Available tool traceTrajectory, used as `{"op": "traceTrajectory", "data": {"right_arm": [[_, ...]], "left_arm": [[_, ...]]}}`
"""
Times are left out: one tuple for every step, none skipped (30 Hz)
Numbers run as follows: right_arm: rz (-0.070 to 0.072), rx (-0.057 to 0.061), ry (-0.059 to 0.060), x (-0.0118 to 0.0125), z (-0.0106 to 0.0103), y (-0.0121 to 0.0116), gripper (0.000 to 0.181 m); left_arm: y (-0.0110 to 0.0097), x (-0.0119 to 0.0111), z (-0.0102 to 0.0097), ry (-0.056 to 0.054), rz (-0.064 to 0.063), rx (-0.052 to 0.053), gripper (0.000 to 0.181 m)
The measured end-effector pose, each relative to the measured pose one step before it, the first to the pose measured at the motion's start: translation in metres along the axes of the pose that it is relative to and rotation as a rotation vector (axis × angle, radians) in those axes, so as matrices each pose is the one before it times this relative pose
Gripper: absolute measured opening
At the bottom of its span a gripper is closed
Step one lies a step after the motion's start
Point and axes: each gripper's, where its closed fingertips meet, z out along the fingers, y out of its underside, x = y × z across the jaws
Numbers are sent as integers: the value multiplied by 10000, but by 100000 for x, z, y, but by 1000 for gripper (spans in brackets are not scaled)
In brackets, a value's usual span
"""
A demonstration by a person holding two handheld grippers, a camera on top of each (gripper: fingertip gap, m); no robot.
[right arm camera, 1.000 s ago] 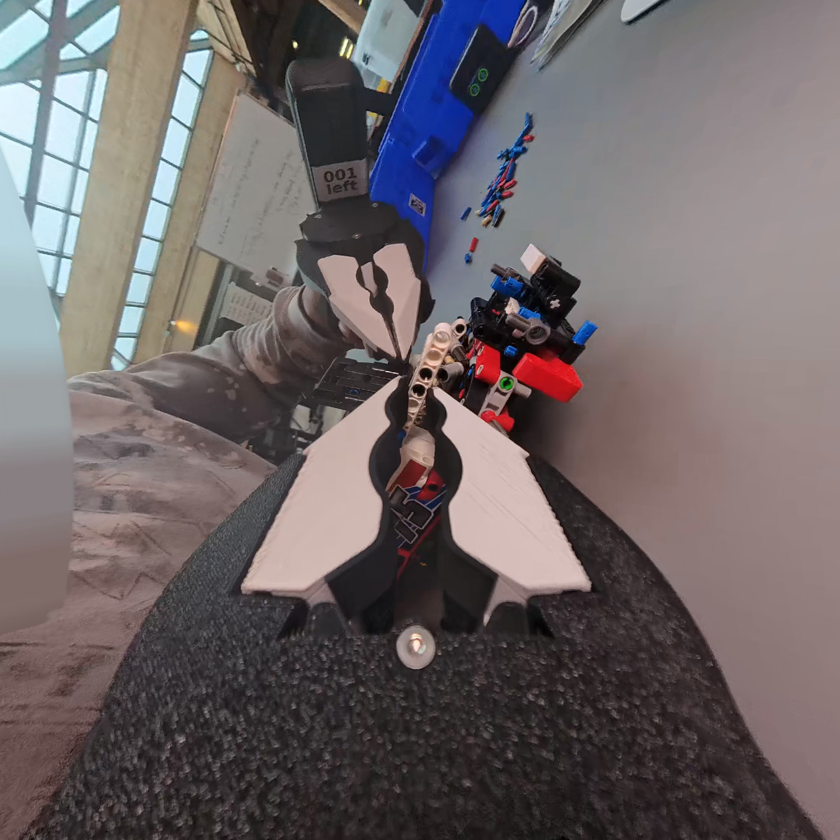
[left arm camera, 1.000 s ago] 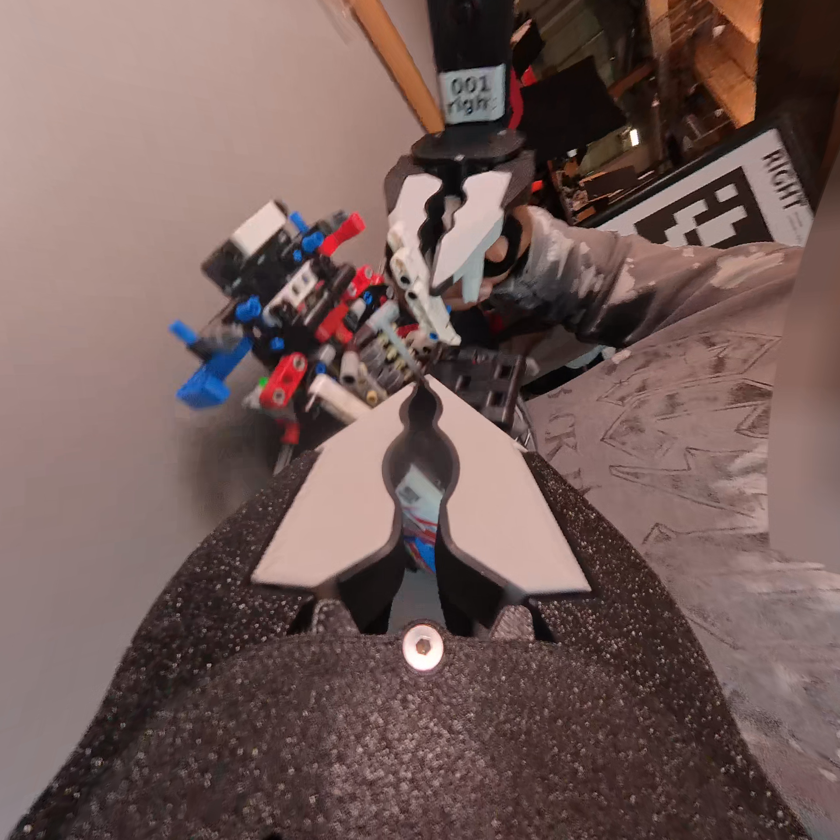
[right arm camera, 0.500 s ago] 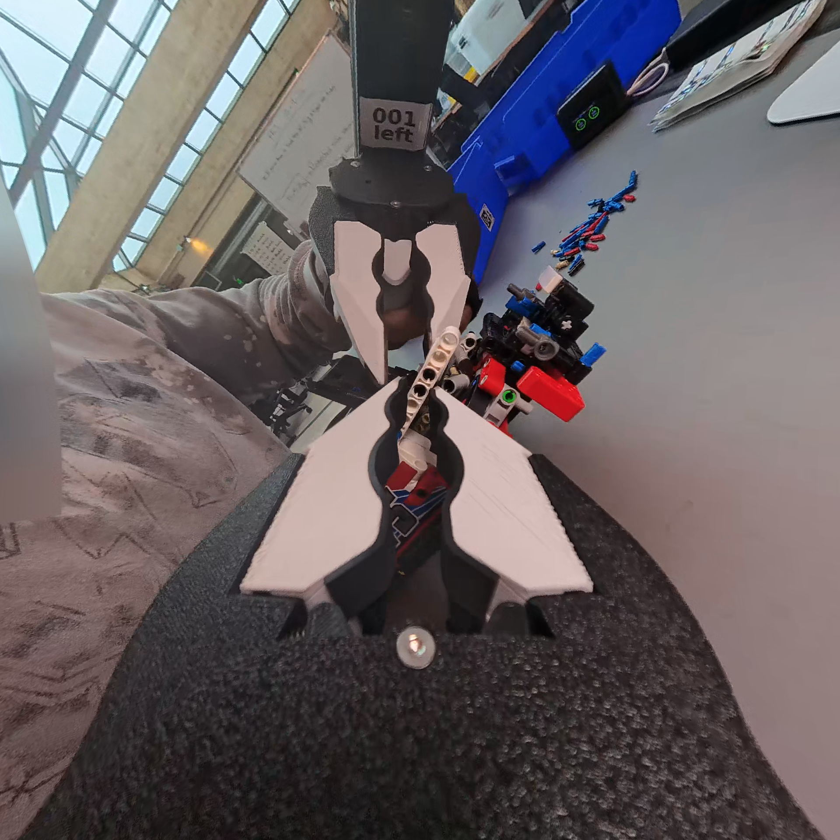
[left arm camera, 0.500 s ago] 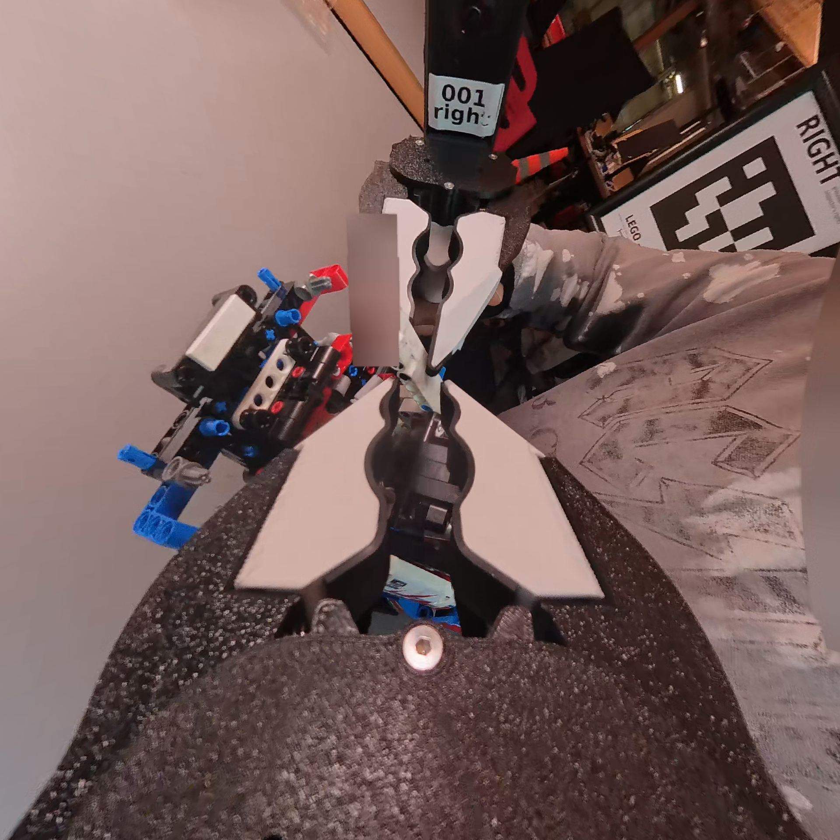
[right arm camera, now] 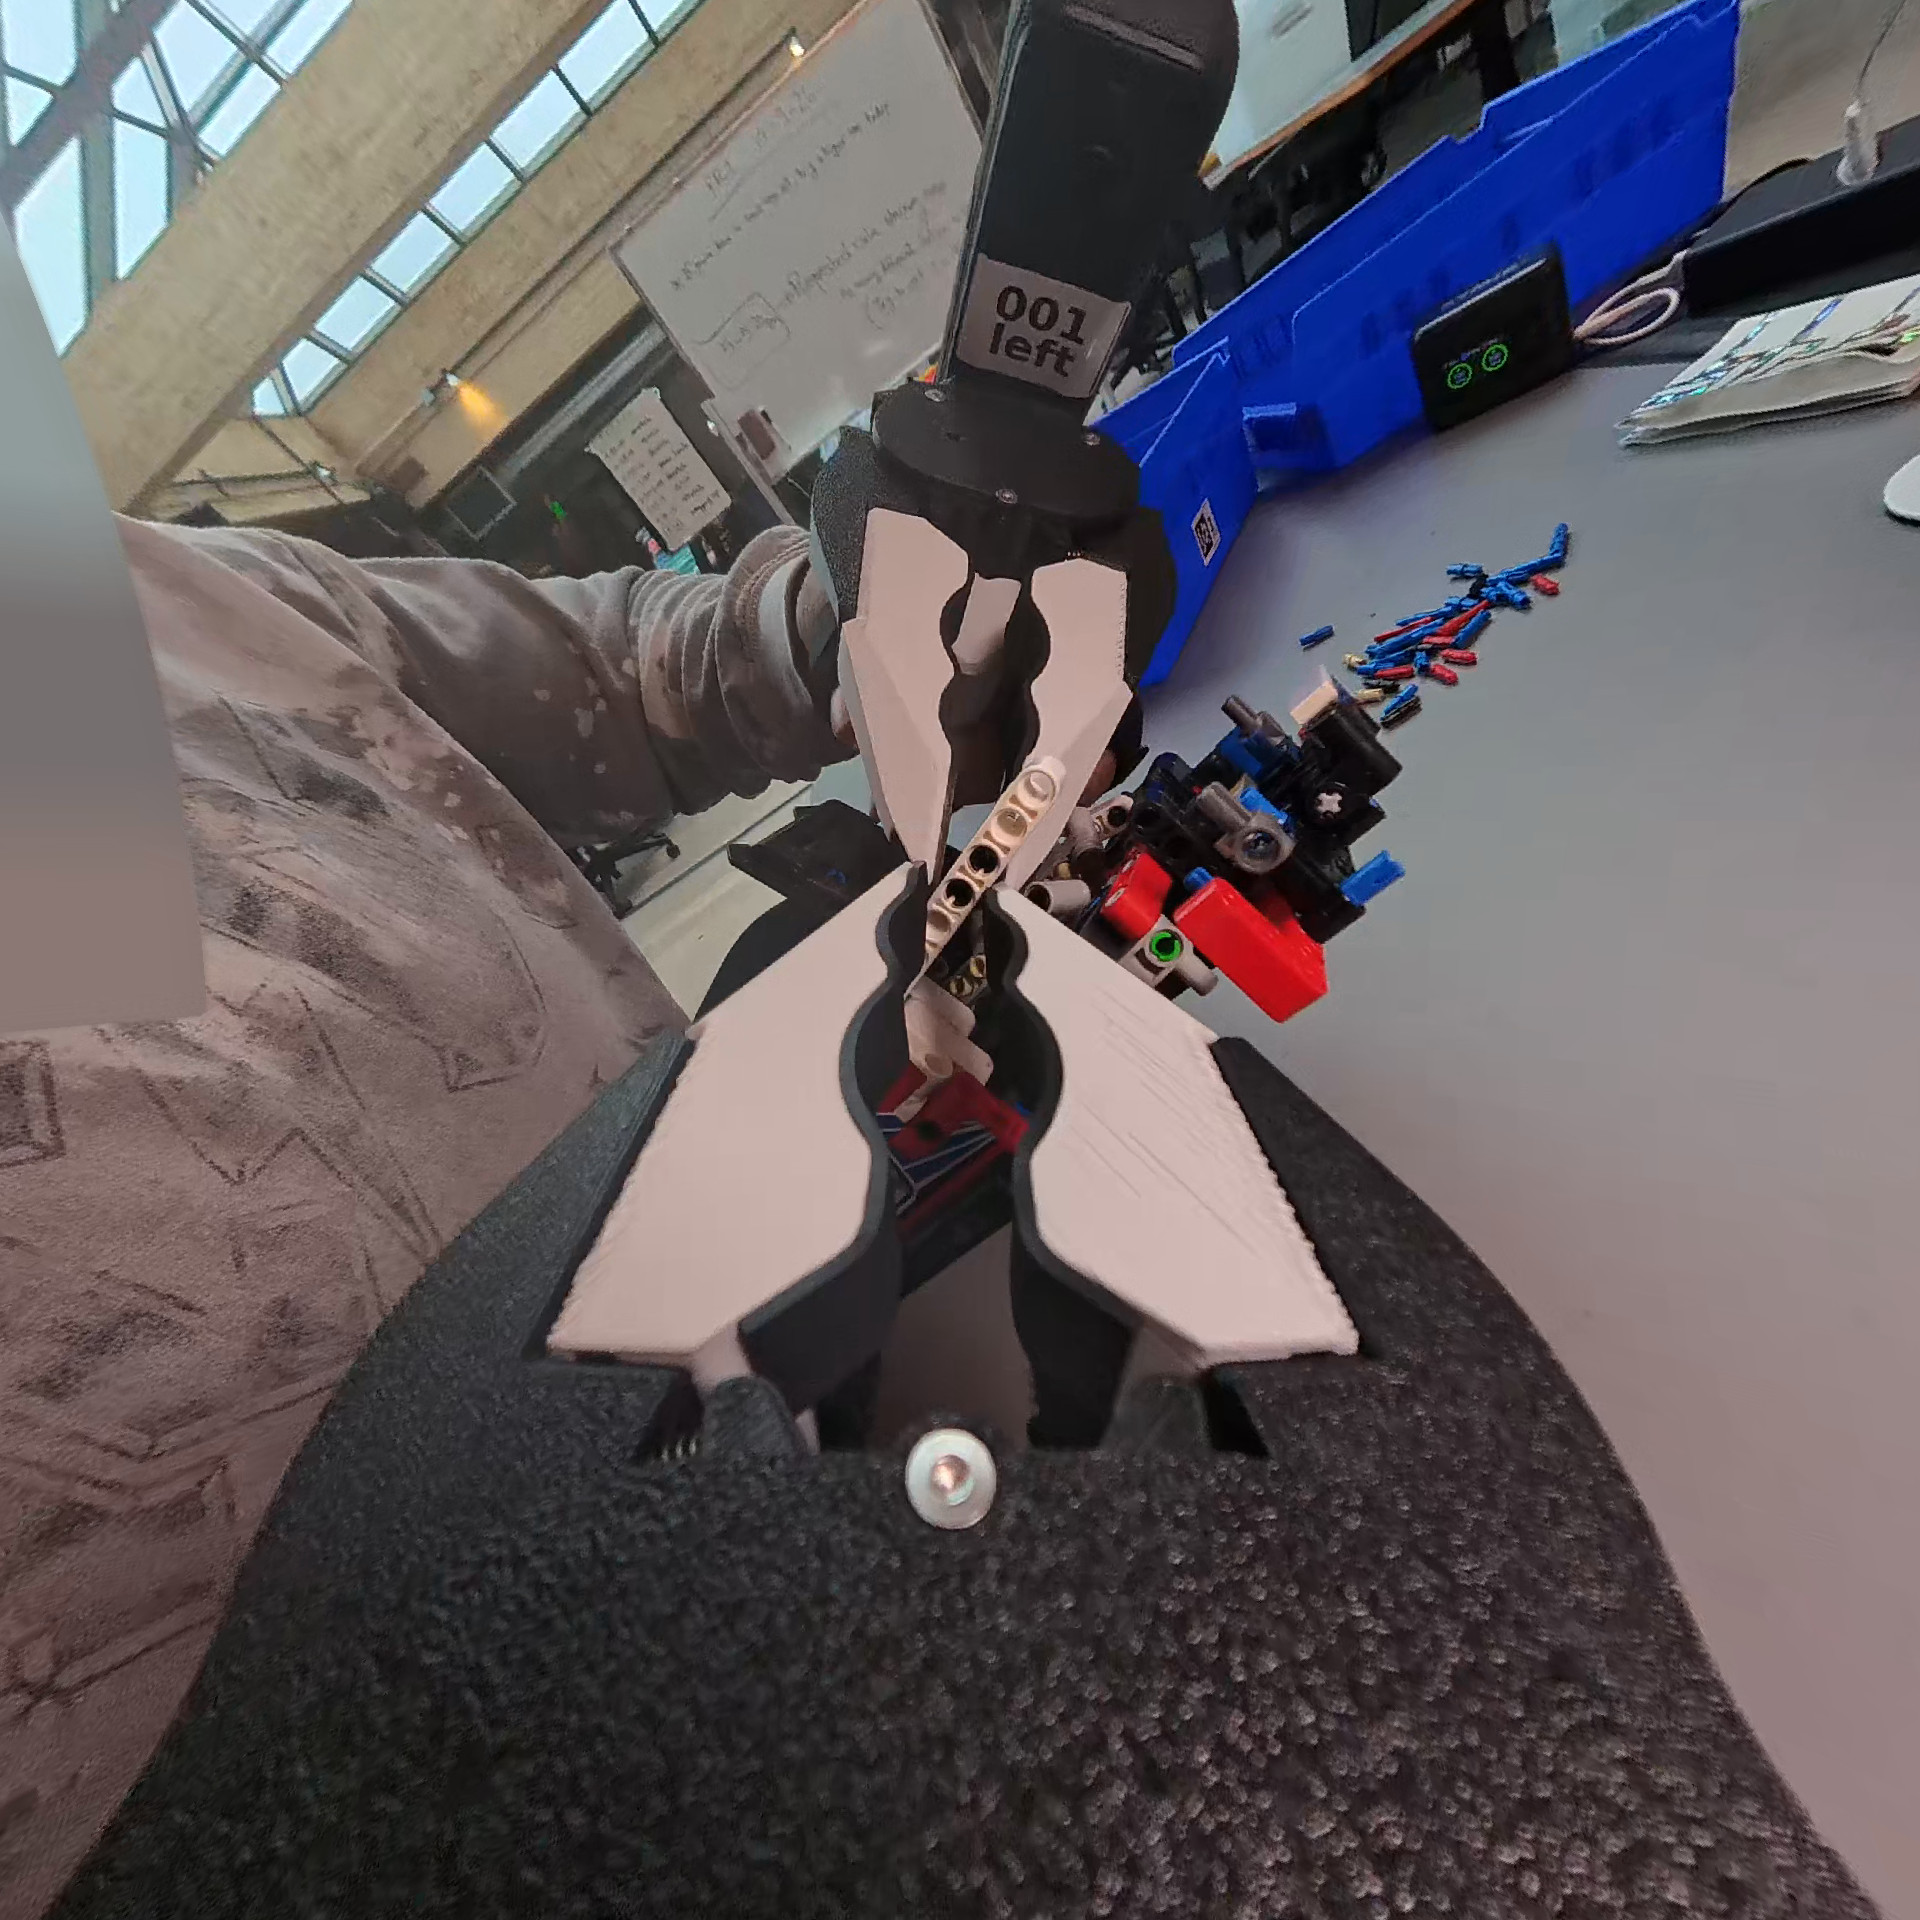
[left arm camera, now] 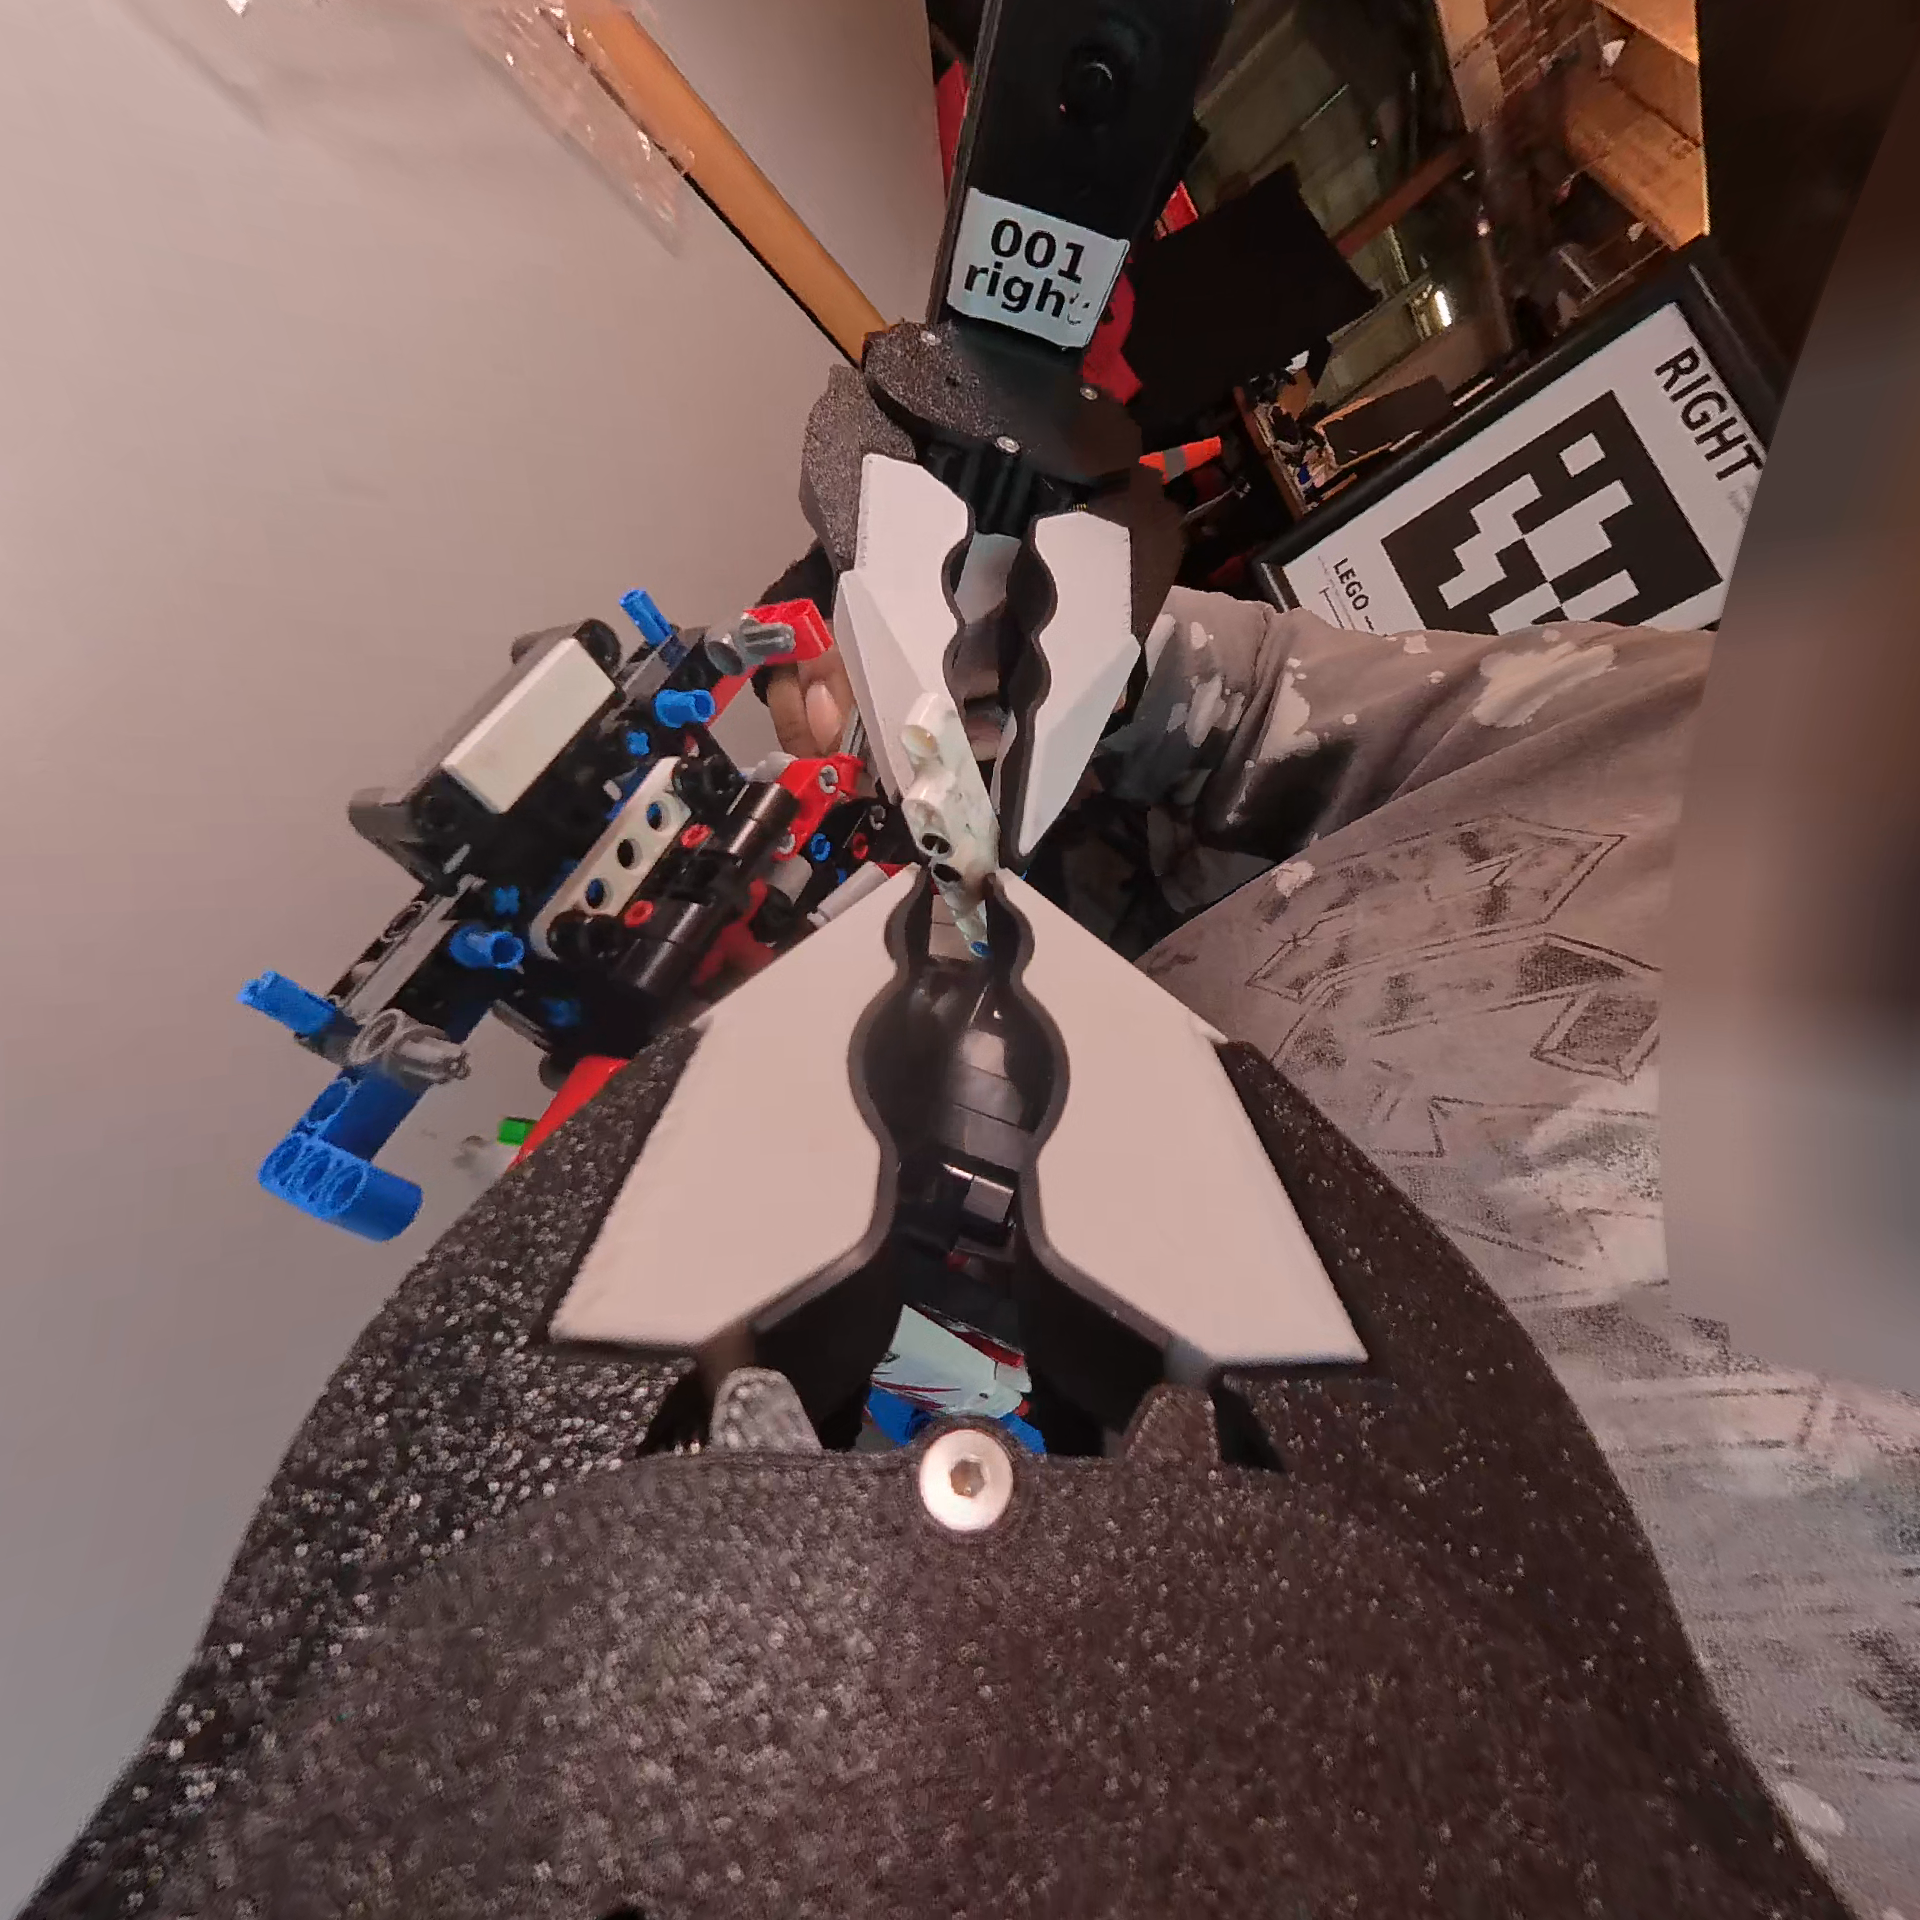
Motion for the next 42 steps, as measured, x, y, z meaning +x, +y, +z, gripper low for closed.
{"op": "traceTrajectory", "data": {"right_arm": [[117,-108,-35,-193,-23,-66,8],[243,-98,-108,-237,-58,-59,9],[299,-45,-40,-103,-93,-88,11],[399,296,71,82,-197,-615,19],[370,114,-280,-434,-240,-444,23],[38,-310,13,-53,22,286,21],[-209,-115,534,597,194,166,16],[-92,97,204,114,196,-111,10],[209,60,9,33,78,-150,9],[215,73,-25,86,50,-101,9],[27,57,-6,48,76,-17,9],[-75,18,-28,-63,51,-41,9],[-258,-21,-16,-137,59,-39,9],[-376,-38,80,-49,55,-22,9],[-305,-19,49,-84,97,-46,9],[-260,35,-80,-248,91,-84,9],[-100,10,-63,-162,87,-81,9],[-99,35,-71,-119,75,-90,9],[-38,10,-56,-57,66,-76,9],[11,1,-26,21,68,-63,10],[8,-5,-57,-31,59,-46,9],[-46,-10,-64,-71,79,-45,9],[-44,-1,-112,-151,89,-61,9],[20,-11,-114,-131,82,-67,9],[64,-1,-133,-109,41,-59,9],[99,14,-125,-41,5,-14,9],[155,28,-172,-82,-32,19,9],[250,34,-137,-92,-10,12,9],[206,50,25,79,-4,27,9],[200,35,27,68,-30,71,9],[178,37,54,87,-67,71,9],[215,17,88,113,-122,82,9],[164,-5,117,112,-126,113,9],[107,15,166,158,-90,77,9],[145,-10,282,298,17,36,9],[-89,-61,286,227,37,25,8],[-267,-68,288,158,26,3,8],[-46,-25,80,-52,35,-55,7],[222,85,-67,-56,67,-79,7],[352,105,-11,193,67,34,6],[328,68,-22,233,18,152,6],[280,58,23,265,16,214,6]], "left_arm": [[-21,220,-17,115,-5,43,6],[-43,217,-1,93,-25,43,6],[7,139,51,10,15,8,6],[24,97,84,-22,42,-10,6],[7,141,72,-6,61,-11,6],[2,23,42,-65,92,-13,6],[5,-26,32,-52,71,-16,6],[7,-30,-17,4,0,-22,6],[-34,-36,-72,20,-56,-8,6],[-18,-60,-82,-8,-55,-2,6],[-9,-27,-55,20,-84,8,7],[-13,62,-62,70,-85,33,7],[-26,102,-55,92,-118,40,7],[-25,37,-62,43,-82,41,7],[-43,140,-70,93,-70,48,7],[-22,317,-38,165,-53,12,11],[-26,306,16,90,22,-9,14],[-7,221,53,-55,179,-55,16],[33,95,32,-155,278,-117,18],[36,0,2,-168,228,-115,18],[72,-45,6,-99,136,-100,16],[77,-38,-7,7,83,-112,13],[100,16,-11,72,147,-151,10],[53,34,-31,104,124,-143,10],[15,56,-23,136,59,-122,9],[18,39,-5,103,55,-93,8],[26,91,30,135,50,-54,7],[8,47,3,161,-64,-4,6],[4,-53,-3,120,-85,25,6],[13,-66,26,73,-66,14,5],[19,-100,63,-6,-46,18,6],[4,-75,68,-25,-48,25,6],[21,-83,67,-18,-53,16,6],[2,-156,53,-33,-74,24,6],[14,-228,14,-24,-87,14,6],[-8,-142,-39,50,-82,35,5],[9,-64,-60,77,-30,50,4],[-7,98,-88,147,-20,75,4],[-5,-14,-106,70,-18,112,4],[73,-163,-76,23,-76,126,4],[128,-231,-15,14,-100,108,4],[178,-205,40,7,-62,63,4]]}}
